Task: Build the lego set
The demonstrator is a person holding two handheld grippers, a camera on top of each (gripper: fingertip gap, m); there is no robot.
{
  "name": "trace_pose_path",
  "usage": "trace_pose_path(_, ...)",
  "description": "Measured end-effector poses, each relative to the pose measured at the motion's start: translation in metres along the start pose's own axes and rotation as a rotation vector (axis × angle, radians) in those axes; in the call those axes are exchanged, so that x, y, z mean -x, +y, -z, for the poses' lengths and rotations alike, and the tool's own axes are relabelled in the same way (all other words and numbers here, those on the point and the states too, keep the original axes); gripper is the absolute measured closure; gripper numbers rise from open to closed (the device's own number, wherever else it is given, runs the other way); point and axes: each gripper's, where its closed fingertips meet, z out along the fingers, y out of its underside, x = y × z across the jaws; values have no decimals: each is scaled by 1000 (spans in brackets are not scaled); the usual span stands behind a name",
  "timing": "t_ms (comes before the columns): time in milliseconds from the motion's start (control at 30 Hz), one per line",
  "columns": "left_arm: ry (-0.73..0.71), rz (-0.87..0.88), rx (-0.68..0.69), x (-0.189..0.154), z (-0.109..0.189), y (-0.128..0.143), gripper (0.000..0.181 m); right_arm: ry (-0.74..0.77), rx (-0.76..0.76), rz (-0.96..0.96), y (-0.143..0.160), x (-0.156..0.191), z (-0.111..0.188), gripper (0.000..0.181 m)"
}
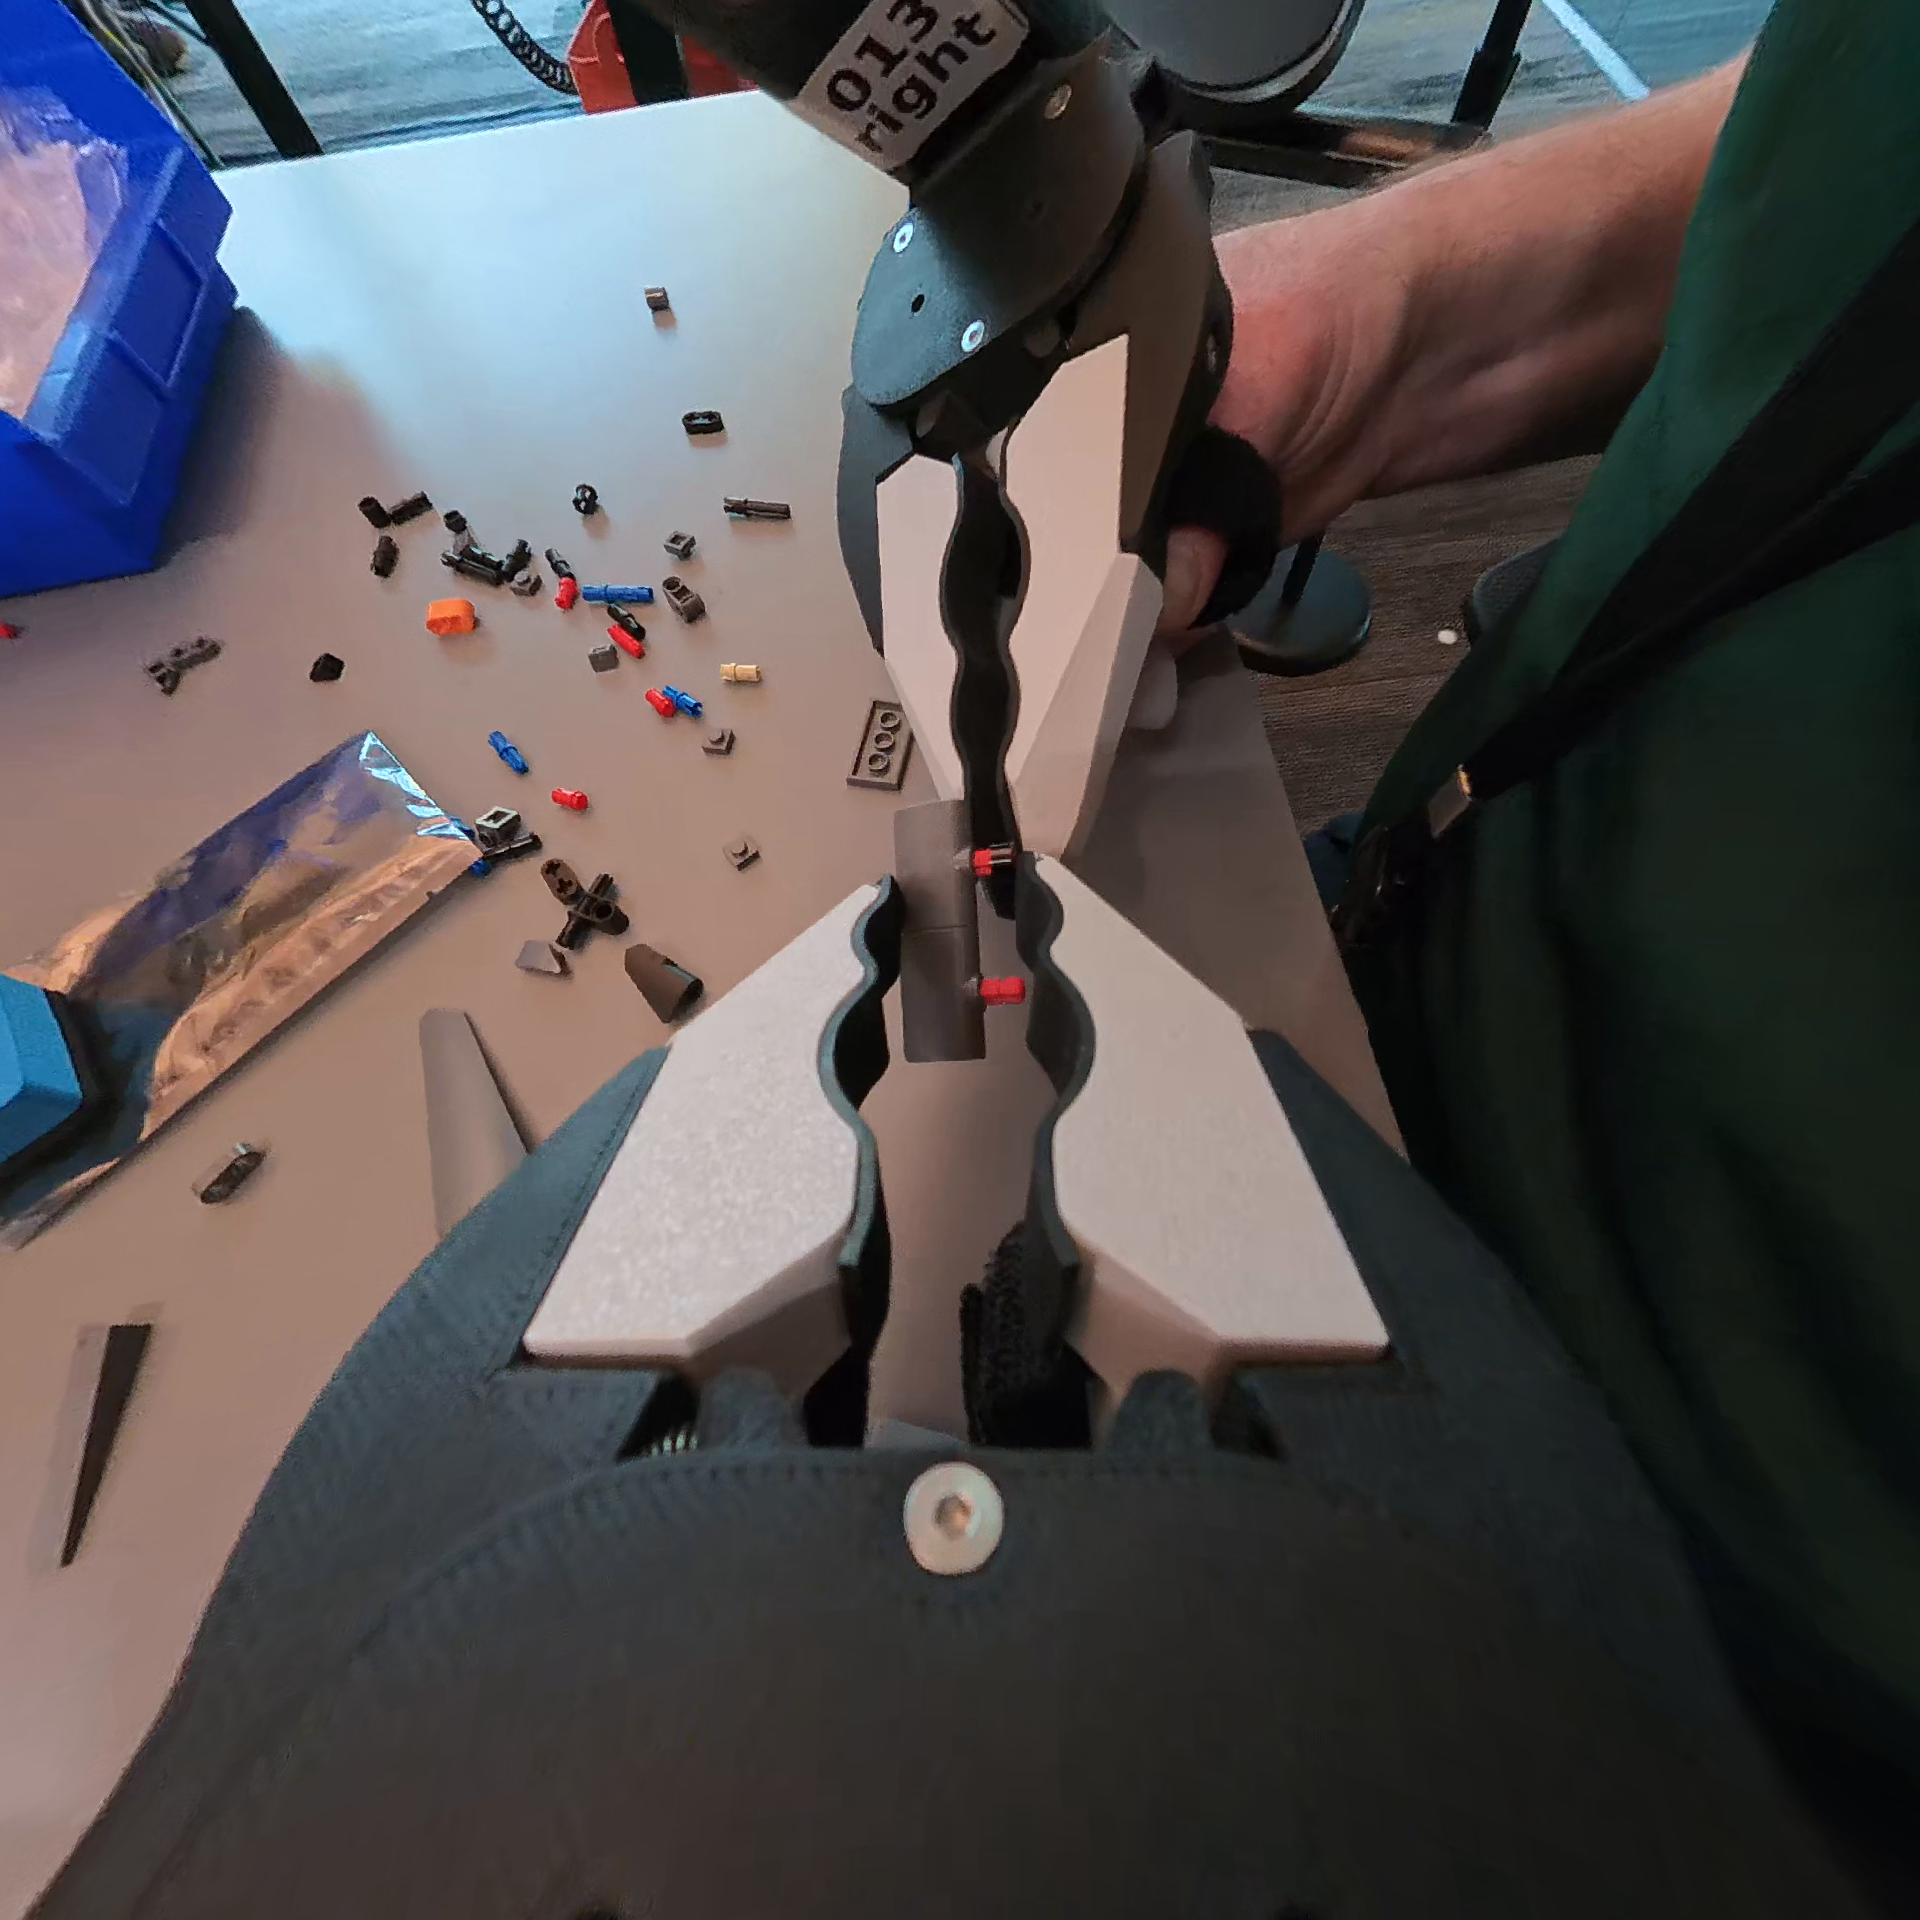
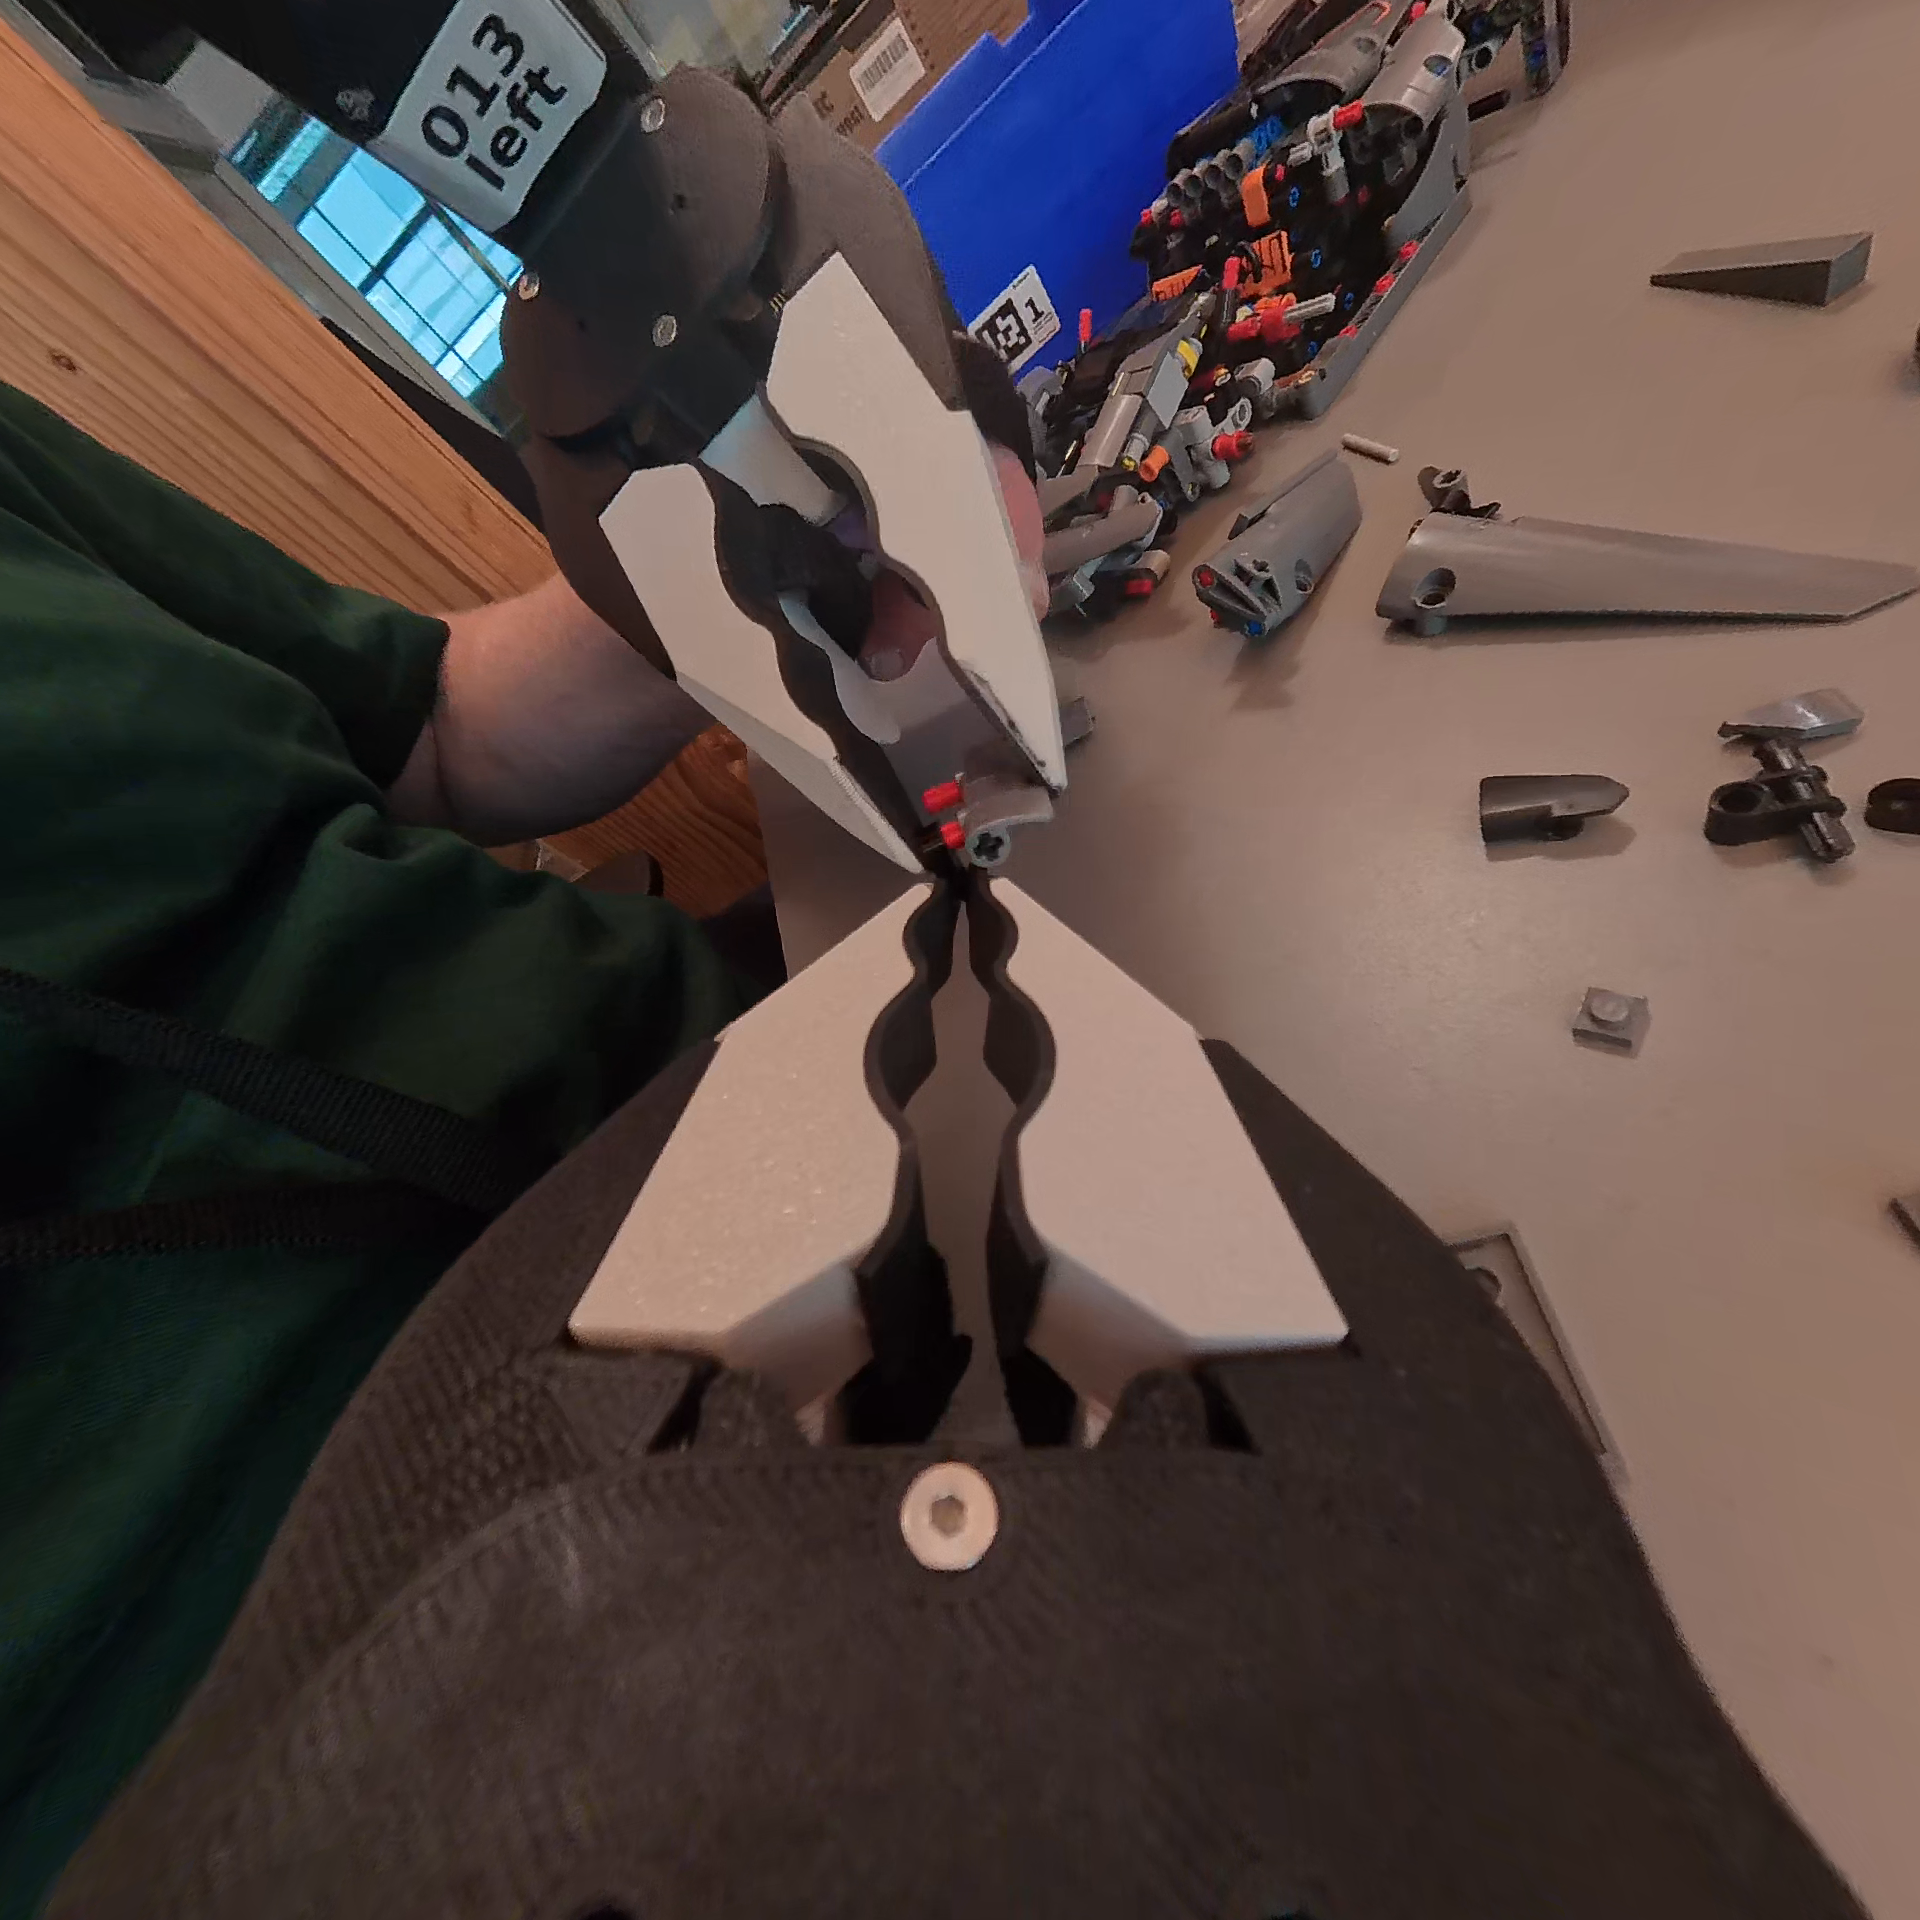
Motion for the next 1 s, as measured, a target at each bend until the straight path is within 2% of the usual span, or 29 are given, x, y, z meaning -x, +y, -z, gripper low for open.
trace_pose_path(300, 2, -2, 1, 1, 0, 0, 162, -3, 0, -6, 0, 0, 0, 180)
trace_pose_path(533, 9, 53, -59, 6, 6, -6, 161, 4, -57, 36, -10, 1, 1, 178)
trace_pose_path(600, 9, 61, -79, 7, 9, -7, 161, 54, -58, 67, -12, -2, 0, 159)
trace_pose_path(667, 24, 74, -100, 5, 11, -8, 161, 105, -43, 109, -13, -4, -1, 150)
trace_pose_path(800, 26, 78, -111, 2, 16, -6, 161, 179, -17, 258, -20, 2, -6, 153)
trace_pose_path(900, 27, 79, -136, 0, 25, -9, 161, 145, -27, 313, -25, 13, -11, 162)
trace_pose_path(1000, 10, 65, -138, -1, 33, -10, 161, 148, -4, 365, -29, 18, -15, 162)
